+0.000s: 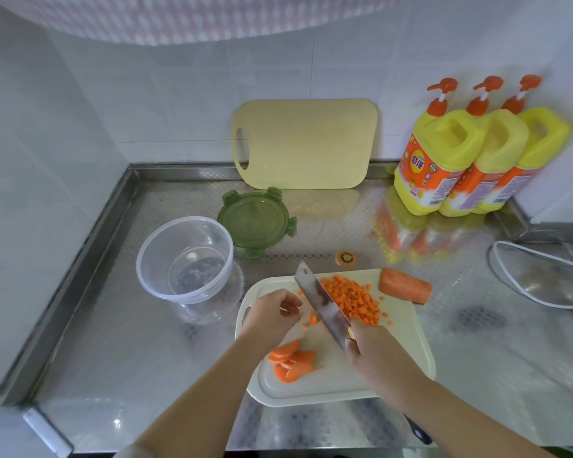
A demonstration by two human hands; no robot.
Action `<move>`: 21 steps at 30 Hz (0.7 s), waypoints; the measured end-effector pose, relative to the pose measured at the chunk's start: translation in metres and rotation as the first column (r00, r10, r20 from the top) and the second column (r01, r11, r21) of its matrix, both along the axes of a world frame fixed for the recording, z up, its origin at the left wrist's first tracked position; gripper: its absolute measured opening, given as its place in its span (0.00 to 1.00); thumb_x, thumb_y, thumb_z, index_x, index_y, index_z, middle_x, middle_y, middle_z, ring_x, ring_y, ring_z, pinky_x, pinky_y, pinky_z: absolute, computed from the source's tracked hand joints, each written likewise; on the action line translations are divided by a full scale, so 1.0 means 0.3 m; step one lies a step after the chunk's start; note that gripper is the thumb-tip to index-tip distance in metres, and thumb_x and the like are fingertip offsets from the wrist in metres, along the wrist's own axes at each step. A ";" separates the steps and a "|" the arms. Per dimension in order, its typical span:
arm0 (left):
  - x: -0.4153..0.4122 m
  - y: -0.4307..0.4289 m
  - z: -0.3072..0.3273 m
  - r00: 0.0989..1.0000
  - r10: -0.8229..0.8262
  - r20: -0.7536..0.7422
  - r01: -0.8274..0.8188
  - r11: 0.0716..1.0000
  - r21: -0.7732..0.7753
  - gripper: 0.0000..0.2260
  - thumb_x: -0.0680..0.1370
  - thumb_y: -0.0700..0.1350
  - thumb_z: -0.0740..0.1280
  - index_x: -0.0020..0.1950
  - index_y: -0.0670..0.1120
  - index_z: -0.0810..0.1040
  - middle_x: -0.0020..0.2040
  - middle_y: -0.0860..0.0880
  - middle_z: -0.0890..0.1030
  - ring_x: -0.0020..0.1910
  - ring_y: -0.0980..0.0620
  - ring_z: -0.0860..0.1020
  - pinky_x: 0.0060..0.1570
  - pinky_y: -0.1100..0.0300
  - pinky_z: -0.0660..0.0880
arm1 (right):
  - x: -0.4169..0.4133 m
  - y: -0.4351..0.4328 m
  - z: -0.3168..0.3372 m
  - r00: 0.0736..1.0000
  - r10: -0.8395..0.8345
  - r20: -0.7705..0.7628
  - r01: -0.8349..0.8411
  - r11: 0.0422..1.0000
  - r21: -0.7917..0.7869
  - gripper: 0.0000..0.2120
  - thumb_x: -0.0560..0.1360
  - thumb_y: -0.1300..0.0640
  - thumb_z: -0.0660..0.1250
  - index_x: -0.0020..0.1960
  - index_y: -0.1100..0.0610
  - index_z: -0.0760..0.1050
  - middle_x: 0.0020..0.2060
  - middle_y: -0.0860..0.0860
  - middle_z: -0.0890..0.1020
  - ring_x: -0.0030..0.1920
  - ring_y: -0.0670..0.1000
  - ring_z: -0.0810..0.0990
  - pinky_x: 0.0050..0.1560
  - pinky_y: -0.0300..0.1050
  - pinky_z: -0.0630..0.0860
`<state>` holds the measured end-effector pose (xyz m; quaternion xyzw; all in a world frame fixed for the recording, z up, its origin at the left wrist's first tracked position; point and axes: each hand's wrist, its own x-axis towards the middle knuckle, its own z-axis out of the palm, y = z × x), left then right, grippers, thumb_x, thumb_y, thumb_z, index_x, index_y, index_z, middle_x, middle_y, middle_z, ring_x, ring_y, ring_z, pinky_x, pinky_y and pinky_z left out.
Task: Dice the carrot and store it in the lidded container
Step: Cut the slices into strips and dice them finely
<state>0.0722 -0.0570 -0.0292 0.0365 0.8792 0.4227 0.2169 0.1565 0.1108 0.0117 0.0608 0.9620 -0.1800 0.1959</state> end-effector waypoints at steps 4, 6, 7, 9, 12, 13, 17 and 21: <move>-0.029 -0.084 0.005 0.985 0.169 -0.010 -0.169 0.985 0.037 0.06 0.77 0.38 0.65 0.48 0.49 0.77 0.40 0.51 0.82 0.33 0.62 0.79 0.40 0.66 0.75 | -0.003 -0.020 -0.006 0.997 0.074 -0.010 -0.074 0.997 -0.023 0.11 0.82 0.56 0.52 0.41 0.51 0.58 0.33 0.43 0.61 0.31 0.40 0.60 0.30 0.35 0.60; -0.042 -0.128 -0.002 0.974 0.226 -0.027 -0.226 0.974 0.004 0.06 0.78 0.39 0.63 0.51 0.48 0.78 0.40 0.52 0.83 0.37 0.57 0.81 0.43 0.57 0.79 | -0.003 -0.037 -0.019 0.992 0.126 0.008 -0.126 0.991 -0.036 0.14 0.82 0.55 0.52 0.37 0.48 0.56 0.33 0.43 0.61 0.32 0.40 0.61 0.30 0.34 0.59; -0.043 -0.142 -0.003 0.972 0.234 -0.026 -0.235 0.972 -0.023 0.07 0.78 0.39 0.63 0.53 0.48 0.78 0.41 0.51 0.83 0.40 0.53 0.82 0.45 0.52 0.80 | -0.004 -0.044 -0.027 0.990 0.140 0.009 -0.140 0.989 -0.047 0.12 0.82 0.55 0.52 0.39 0.49 0.60 0.34 0.43 0.61 0.34 0.41 0.63 0.30 0.34 0.59; -0.043 -0.157 -0.006 0.985 0.162 -0.061 -0.169 0.975 -0.142 0.09 0.78 0.39 0.64 0.56 0.47 0.79 0.48 0.49 0.82 0.46 0.50 0.81 0.51 0.53 0.79 | -0.007 -0.051 -0.041 0.989 0.150 0.017 -0.148 0.987 -0.056 0.06 0.82 0.54 0.52 0.46 0.51 0.63 0.35 0.44 0.63 0.37 0.45 0.66 0.30 0.34 0.58; -0.033 -0.149 -0.009 0.995 -0.060 -0.078 0.030 0.939 -0.342 0.12 0.77 0.40 0.65 0.58 0.50 0.80 0.55 0.51 0.77 0.52 0.52 0.77 0.54 0.60 0.73 | -0.010 -0.034 -0.053 0.987 0.158 0.038 -0.157 0.987 -0.043 0.06 0.82 0.54 0.52 0.46 0.51 0.63 0.35 0.44 0.64 0.38 0.46 0.67 0.30 0.33 0.58; -0.031 -0.142 -0.009 0.991 -0.113 -0.077 0.075 0.921 -0.382 0.12 0.76 0.40 0.64 0.57 0.52 0.80 0.55 0.52 0.75 0.54 0.52 0.76 0.55 0.60 0.73 | -0.009 -0.024 -0.053 0.988 0.150 0.036 -0.149 0.988 -0.033 0.09 0.82 0.55 0.52 0.42 0.50 0.62 0.34 0.44 0.64 0.36 0.45 0.67 0.30 0.34 0.58; -0.033 -0.125 -0.032 0.983 -0.174 -0.053 0.132 0.883 -0.451 0.11 0.77 0.46 0.65 0.60 0.52 0.76 0.53 0.54 0.70 0.59 0.51 0.73 0.56 0.58 0.71 | -0.003 0.029 -0.044 0.998 0.044 0.049 -0.044 0.999 0.009 0.18 0.82 0.56 0.52 0.34 0.48 0.52 0.31 0.46 0.63 0.29 0.42 0.62 0.28 0.37 0.60; -0.039 -0.117 -0.033 0.980 -0.194 -0.035 0.154 0.864 -0.480 0.08 0.77 0.53 0.66 0.53 0.51 0.77 0.53 0.51 0.74 0.55 0.50 0.74 0.54 0.55 0.73 | 0.005 0.059 -0.034 0.999 0.000 0.047 0.000 1.000 0.002 0.18 0.81 0.57 0.52 0.34 0.50 0.53 0.30 0.47 0.63 0.28 0.44 0.61 0.28 0.39 0.60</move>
